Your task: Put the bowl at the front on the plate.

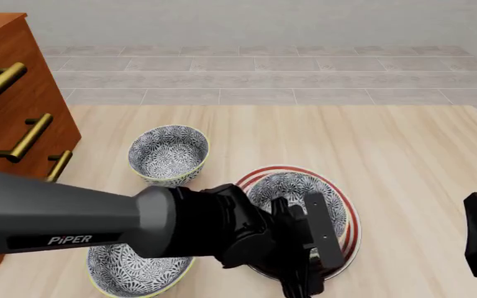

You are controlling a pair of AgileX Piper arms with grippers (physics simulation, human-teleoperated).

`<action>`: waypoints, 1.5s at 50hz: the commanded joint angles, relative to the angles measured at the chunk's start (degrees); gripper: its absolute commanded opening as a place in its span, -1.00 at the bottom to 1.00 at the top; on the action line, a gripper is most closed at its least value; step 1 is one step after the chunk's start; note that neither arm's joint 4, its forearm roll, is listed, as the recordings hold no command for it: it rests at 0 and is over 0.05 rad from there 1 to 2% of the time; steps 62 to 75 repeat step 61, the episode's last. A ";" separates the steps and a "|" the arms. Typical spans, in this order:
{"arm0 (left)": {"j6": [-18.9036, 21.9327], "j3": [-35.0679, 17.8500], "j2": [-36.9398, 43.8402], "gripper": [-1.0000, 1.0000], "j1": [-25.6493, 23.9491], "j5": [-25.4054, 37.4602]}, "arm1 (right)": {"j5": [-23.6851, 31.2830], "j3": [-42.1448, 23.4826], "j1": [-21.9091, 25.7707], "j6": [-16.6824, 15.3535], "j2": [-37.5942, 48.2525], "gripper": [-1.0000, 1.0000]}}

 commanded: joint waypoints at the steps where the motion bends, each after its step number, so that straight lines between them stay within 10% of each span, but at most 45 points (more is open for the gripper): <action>1: -0.55 0.47 -1.00 1.00 -1.00 0.64 | -0.14 0.14 0.04 -0.03 0.00 1.00; 13: -5.03 0.37 -6.52 1.00 -5.94 2.91 | -0.20 0.21 0.04 -0.05 0.00 1.00; 49: 5.05 -22.76 -16.72 1.00 0.78 21.60 | -0.02 -0.11 0.37 0.00 0.00 1.00; 75: 5.51 -24.93 -21.90 1.00 2.63 16.55 | 0.08 -0.24 0.27 0.17 0.00 1.00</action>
